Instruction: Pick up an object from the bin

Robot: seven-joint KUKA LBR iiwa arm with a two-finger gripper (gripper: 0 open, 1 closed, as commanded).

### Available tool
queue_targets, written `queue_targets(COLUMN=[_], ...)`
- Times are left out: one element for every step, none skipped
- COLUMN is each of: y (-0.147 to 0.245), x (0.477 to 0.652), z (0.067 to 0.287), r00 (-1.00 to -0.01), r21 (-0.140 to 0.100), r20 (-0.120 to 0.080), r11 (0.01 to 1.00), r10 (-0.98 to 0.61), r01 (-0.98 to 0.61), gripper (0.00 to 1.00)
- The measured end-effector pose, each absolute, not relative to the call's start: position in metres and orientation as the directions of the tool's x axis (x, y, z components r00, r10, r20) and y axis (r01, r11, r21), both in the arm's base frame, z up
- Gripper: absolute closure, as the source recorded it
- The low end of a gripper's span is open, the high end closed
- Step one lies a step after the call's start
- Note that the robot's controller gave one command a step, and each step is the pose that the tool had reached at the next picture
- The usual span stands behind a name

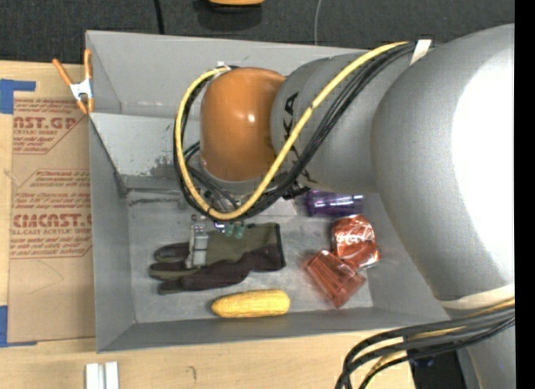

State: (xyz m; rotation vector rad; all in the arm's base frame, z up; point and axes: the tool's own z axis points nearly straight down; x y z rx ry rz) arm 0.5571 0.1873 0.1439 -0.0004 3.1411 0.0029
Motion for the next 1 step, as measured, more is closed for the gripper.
queue_targets(y=[0.1874], x=[0.5571], z=[0.1439], r00=[-1.000], r21=[0.002], r20=[-0.001], r11=[1.000], r10=[0.000], r01=[0.000], gripper=[0.00])
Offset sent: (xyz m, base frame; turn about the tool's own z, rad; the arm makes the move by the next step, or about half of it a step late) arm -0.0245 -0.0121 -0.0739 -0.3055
